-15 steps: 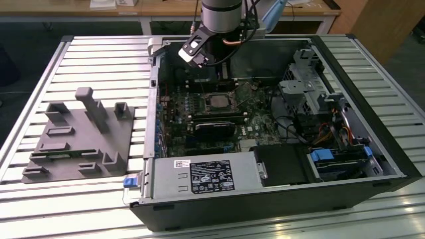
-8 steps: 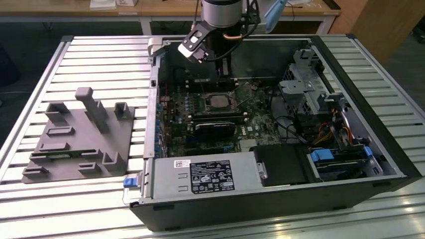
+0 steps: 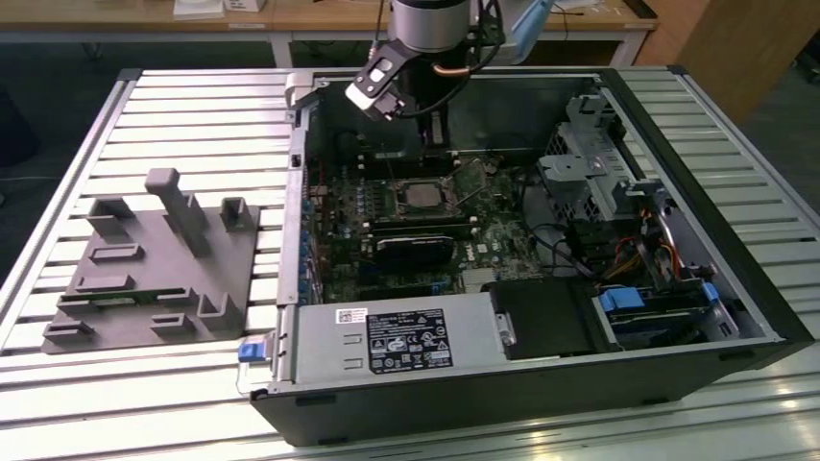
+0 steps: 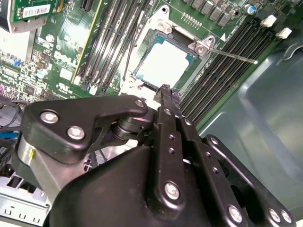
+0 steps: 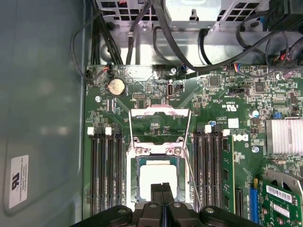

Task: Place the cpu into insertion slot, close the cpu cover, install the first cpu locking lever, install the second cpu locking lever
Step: 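Close the cpu cover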

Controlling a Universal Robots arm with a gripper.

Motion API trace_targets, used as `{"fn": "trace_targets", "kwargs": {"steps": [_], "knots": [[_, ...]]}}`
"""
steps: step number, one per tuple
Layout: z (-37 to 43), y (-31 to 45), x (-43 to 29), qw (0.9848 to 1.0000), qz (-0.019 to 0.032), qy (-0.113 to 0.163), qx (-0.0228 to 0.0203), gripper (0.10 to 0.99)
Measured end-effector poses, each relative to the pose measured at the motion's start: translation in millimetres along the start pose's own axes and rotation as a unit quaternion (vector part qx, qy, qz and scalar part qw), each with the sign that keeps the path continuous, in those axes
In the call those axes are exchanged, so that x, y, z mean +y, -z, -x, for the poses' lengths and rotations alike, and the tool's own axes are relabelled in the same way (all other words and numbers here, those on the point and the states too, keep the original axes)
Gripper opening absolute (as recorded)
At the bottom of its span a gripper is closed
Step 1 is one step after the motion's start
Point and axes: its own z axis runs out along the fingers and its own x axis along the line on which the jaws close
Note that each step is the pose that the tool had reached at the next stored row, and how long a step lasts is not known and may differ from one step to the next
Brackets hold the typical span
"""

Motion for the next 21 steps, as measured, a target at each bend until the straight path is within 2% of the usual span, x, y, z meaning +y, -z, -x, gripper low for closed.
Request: {"fn": "trace_targets", "kwargs": {"steps": [21], "knots": [[-0.5,-2.1,23.7,1.0000,0.0000,0.000,0.0000,0.106]]}}
